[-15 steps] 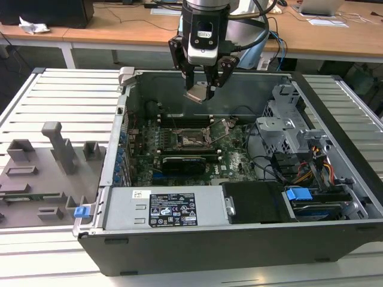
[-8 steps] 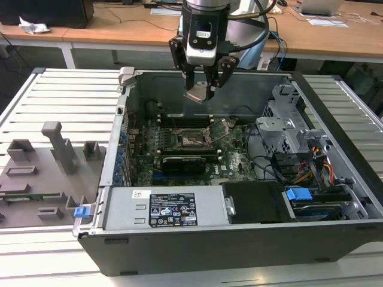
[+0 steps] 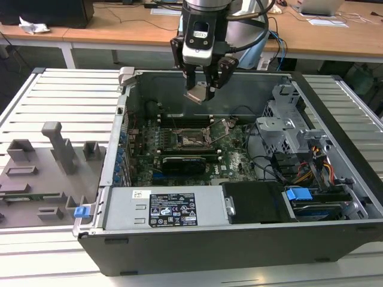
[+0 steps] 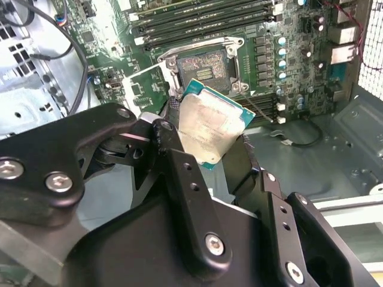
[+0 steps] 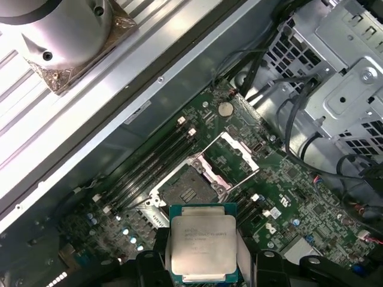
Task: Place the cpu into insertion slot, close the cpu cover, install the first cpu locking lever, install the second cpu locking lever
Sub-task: 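Place the cpu into insertion slot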
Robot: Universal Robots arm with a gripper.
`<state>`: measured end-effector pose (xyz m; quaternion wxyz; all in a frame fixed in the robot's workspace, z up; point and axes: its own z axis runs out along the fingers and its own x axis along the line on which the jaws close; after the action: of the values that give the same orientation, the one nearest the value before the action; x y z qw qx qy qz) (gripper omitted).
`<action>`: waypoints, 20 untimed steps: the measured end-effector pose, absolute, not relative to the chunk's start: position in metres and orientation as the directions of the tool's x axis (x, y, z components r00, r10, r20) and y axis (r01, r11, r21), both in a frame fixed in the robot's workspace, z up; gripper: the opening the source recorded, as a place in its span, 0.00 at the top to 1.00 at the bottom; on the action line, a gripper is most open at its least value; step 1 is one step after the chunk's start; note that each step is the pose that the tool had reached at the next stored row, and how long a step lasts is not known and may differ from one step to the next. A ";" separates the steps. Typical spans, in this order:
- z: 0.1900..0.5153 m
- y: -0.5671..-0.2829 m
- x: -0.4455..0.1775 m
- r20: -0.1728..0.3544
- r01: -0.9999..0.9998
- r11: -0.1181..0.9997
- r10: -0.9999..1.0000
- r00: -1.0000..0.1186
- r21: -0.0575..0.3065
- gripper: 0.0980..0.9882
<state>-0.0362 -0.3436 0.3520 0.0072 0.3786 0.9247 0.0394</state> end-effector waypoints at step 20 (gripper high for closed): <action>0.350 -0.344 -0.036 0.016 0.792 0.605 0.794 -0.608 0.078 0.52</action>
<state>-0.0362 -0.3436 0.3498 0.0100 0.4428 0.8958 0.0384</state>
